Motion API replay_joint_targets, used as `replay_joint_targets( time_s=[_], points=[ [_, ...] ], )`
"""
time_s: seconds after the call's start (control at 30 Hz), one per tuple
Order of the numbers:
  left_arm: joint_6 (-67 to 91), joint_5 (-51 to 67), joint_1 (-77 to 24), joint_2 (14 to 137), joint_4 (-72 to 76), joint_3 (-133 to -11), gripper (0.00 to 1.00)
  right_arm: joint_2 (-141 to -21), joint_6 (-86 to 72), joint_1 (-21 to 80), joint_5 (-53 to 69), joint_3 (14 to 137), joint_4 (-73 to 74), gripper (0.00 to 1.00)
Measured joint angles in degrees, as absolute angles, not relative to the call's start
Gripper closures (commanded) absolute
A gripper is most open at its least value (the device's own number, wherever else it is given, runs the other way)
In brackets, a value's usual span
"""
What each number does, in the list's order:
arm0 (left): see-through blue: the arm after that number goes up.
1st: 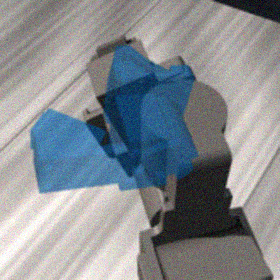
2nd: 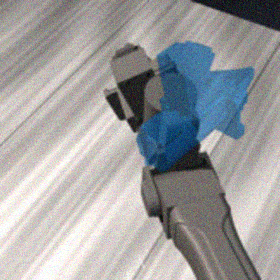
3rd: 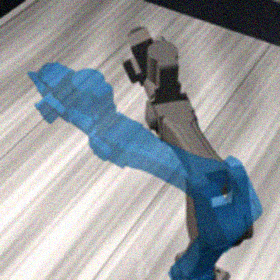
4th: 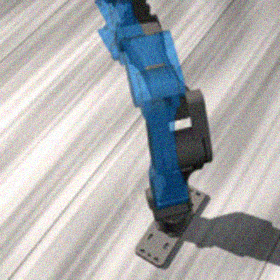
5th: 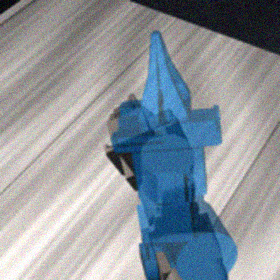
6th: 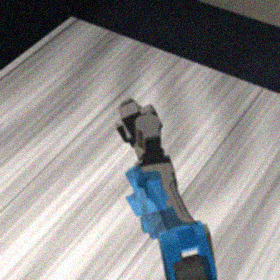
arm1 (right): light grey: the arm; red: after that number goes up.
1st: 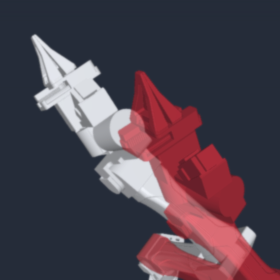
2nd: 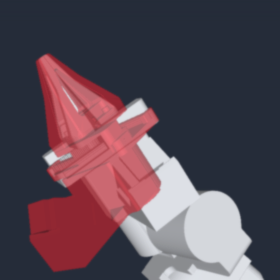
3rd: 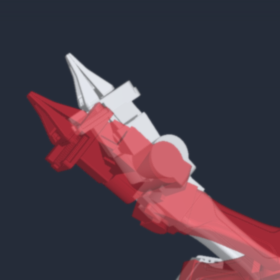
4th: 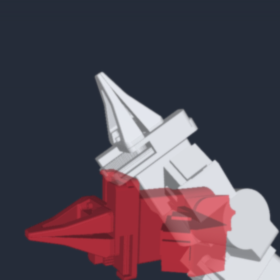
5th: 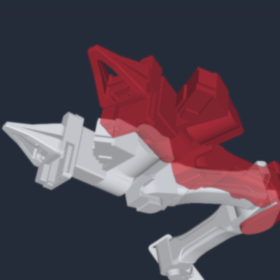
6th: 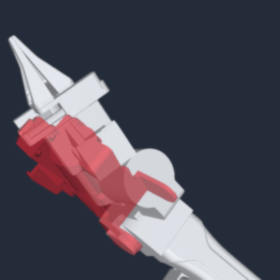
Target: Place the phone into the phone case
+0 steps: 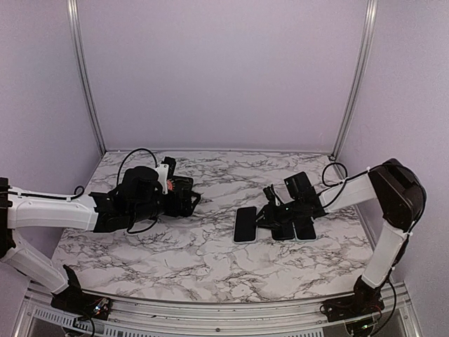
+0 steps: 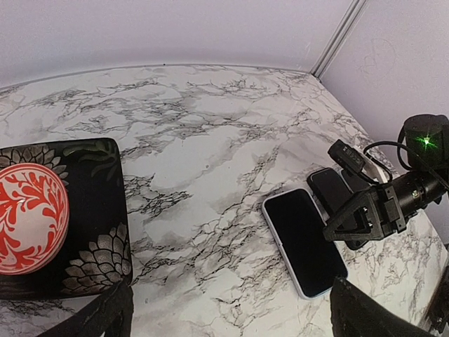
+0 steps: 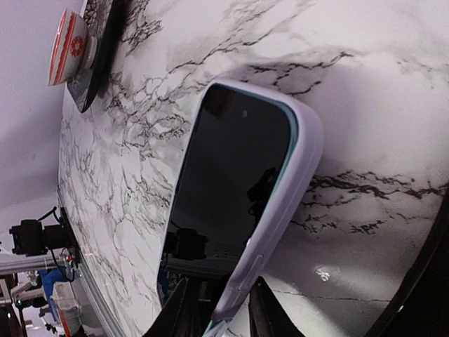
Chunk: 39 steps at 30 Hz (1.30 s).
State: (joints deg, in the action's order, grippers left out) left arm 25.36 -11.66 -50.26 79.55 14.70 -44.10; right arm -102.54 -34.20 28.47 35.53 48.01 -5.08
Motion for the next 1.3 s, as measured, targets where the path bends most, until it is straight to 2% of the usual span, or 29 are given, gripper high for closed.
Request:
replay_joint_targets(
  time_s=[0.17, 0.23, 0.3, 0.33, 0.53, 0.7, 0.9, 1.07, 1.3],
  points=[
    [25.32, -12.12, -50.24, 79.55, 14.68, -44.1, 0.01, -102.37, -31.31, 28.47, 32.91, 49.95, -0.54, 0.51],
    [25.26, -12.53, -50.24, 79.53, 14.66, -44.1, 0.01, -101.75, -30.33, 28.45, 32.1, 51.11, 1.15, 0.36],
    [24.99, -12.82, -50.13, 79.37, 14.55, -44.1, 0.01, -100.31, -28.6, 28.42, 31.09, 52.4, 3.14, 0.12],
    [24.67, -12.88, -49.82, 79.15, 14.28, -44.1, 0.01, -99.22, -27.88, 28.42, 30.61, 52.99, 4.08, 0.03],
    [22.02, -15.35, -42.22, 75.94, 8.19, -46.04, 0.01, -87.77, -20.64, 28.32, 26.44, 55.7, 7.57, 0.01],
    [20.32, -20.23, -33.85, 69.06, 5.32, -46.26, 0.01, -75.37, -16.78, 24.82, 17.32, 54.04, 6.61, 0.01],
    [18.87, -26.11, -24.05, 63.75, 2.63, -46.02, 0.01, -60.82, -13.93, 14.44, 5.45, 43.62, 3.03, 0.01],
    [19.97, -29.15, -16.86, 63.77, 1.54, -42.54, 0.01, -51.79, -11.99, 13.06, -5.26, 31.77, -3.11, 0.01],
    [20.38, -36.25, -14.83, 62.74, 7.09, -31.97, 0.01, -49.93, -17.37, 12.93, -19.11, 21.1, -10.61, 0.01]
  ],
)
